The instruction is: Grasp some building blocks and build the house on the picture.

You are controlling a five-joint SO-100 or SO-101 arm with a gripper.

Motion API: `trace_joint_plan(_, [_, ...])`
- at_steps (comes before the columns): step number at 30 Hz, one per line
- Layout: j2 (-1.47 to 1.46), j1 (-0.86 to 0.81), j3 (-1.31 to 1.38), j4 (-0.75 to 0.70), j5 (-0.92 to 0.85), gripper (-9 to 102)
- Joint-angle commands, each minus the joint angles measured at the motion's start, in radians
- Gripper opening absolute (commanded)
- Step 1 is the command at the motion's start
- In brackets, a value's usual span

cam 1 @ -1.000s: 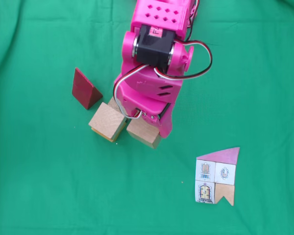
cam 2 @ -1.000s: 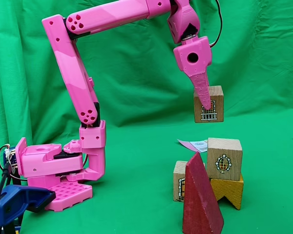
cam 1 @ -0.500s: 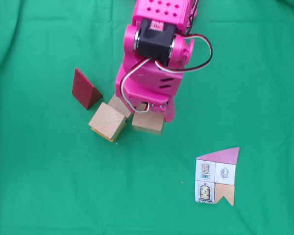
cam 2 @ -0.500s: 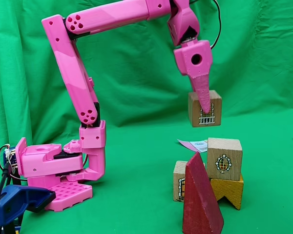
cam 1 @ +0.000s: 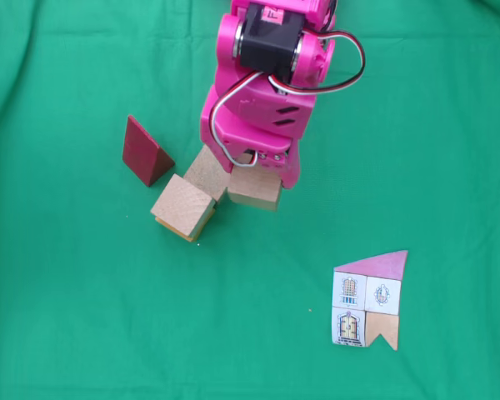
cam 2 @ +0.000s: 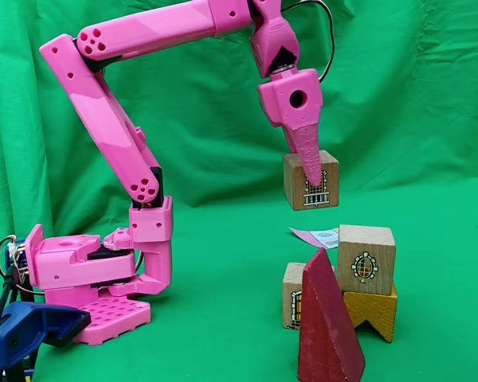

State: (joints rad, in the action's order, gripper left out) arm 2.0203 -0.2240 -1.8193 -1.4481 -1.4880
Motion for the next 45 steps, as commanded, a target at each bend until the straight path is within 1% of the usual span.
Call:
trace_joint_plan(1, [0.035, -0.038, 0.005, -0.029, 0.014, 20])
trace_joint_plan(7, [0.037, -0.097, 0.005, -0.077, 0.021, 20])
trace_joint_plan(27, [-0.031, -0.264, 0.005, -0.067, 0.029, 20])
trace_joint_plan(45, [-0.089, -0.27, 0.029, -0.058, 0.032, 20])
